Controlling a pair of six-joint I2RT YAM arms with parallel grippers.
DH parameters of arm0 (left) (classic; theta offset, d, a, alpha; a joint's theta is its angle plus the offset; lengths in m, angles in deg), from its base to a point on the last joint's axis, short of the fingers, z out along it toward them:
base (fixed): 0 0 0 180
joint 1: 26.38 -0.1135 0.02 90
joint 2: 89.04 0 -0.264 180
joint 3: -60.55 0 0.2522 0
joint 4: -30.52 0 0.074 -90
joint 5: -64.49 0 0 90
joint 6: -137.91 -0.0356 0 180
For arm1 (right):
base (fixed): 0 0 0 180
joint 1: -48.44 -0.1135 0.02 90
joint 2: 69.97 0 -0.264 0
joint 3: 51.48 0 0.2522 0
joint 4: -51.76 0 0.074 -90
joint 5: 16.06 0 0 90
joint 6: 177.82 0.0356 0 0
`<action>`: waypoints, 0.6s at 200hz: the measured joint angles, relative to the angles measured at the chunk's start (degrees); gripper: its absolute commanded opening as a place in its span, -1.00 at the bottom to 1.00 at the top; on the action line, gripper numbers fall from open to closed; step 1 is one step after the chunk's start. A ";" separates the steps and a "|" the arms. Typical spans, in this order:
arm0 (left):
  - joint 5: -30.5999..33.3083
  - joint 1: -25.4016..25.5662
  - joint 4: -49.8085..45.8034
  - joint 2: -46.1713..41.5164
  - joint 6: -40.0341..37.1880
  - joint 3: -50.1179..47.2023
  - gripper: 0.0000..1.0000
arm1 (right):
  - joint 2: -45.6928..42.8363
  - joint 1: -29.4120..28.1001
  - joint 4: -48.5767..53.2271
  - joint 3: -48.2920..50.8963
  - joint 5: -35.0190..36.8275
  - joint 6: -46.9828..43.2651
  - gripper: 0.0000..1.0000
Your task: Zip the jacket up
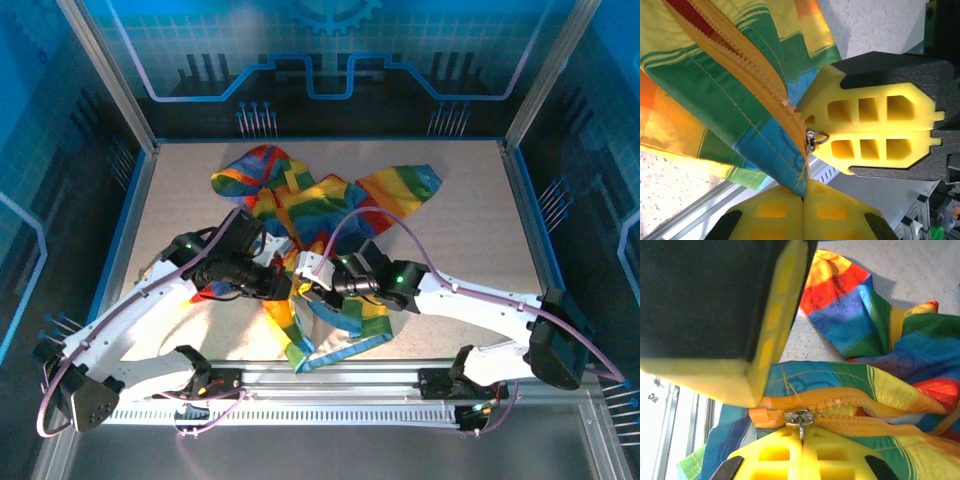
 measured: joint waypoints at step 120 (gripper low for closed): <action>0.61 -0.09 2.58 -2.27 2.43 -2.89 -1.00 | 5.81 1.92 9.11 -7.26 -0.02 3.02 -1.00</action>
